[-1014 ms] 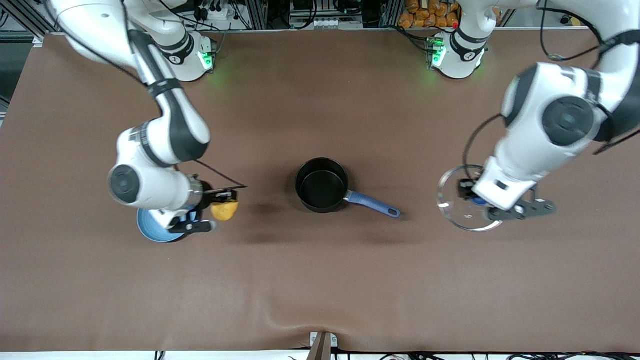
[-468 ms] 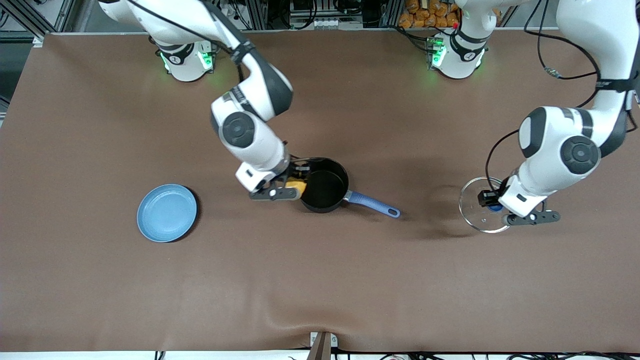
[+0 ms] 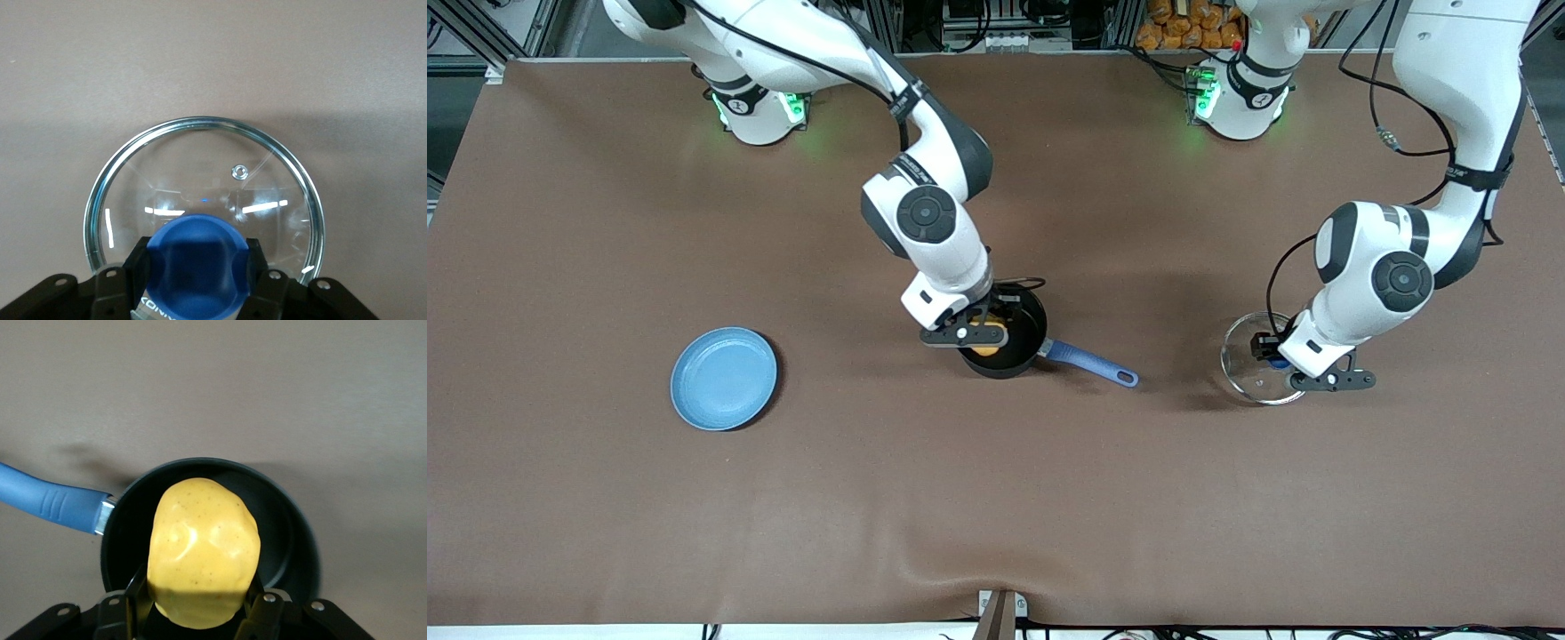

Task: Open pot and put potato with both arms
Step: 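Lower the potato into the pot while the left gripper sets the lid down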

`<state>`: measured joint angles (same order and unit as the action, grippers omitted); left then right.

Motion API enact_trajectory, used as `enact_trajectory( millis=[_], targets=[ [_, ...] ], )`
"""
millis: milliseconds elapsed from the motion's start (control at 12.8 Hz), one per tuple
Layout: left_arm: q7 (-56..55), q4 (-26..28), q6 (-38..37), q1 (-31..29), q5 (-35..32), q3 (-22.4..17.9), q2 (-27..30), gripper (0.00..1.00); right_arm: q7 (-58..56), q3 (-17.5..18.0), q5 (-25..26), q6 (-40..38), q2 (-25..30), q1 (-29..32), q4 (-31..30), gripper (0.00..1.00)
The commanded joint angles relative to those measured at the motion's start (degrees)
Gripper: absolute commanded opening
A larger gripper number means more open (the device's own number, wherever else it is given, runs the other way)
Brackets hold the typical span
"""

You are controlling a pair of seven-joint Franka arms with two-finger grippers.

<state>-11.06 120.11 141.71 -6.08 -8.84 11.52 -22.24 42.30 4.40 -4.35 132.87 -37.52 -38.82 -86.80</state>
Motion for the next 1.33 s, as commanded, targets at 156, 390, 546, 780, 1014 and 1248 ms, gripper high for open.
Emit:
enact_trajectory(
  millis=[156, 390, 546, 780, 1014, 1248],
  targets=[
    [0.7, 5.0, 8.8, -1.2, -1.2, 0.3, -0.6, 0.00, 2.4, -0.8, 2.1, 4.3, -5.4, -1.7, 2.4, 0.35],
    [0.6, 4.5, 8.3, -2.6, -1.3, 0.4, 1.9, 1.00, 4.1, -0.9, 2.3, 4.3, -6.7, -2.3, 2.4, 0.35],
    [0.6, 3.9, 6.0, -2.4, -1.3, 0.5, 6.7, 1.00, 4.2, -0.9, 2.3, 5.2, -8.0, -2.4, 2.4, 0.35],
    [1.2, -2.6, -5.4, -2.4, -1.2, 2.0, 11.9, 1.00, 4.2, -0.9, 2.3, 5.2, -8.6, -2.8, 2.3, 0.35],
    [1.3, -16.2, -25.4, -2.5, 0.0, 3.9, 12.4, 1.00, 4.2, -0.9, 2.2, 5.1, -8.6, -2.8, 2.3, 0.70],
    [1.3, -26.8, -36.2, -2.5, 2.4, 4.1, 14.2, 1.00, 4.0, -1.0, 2.3, 4.9, -8.1, -2.6, 2.3, 0.93]
  ],
)
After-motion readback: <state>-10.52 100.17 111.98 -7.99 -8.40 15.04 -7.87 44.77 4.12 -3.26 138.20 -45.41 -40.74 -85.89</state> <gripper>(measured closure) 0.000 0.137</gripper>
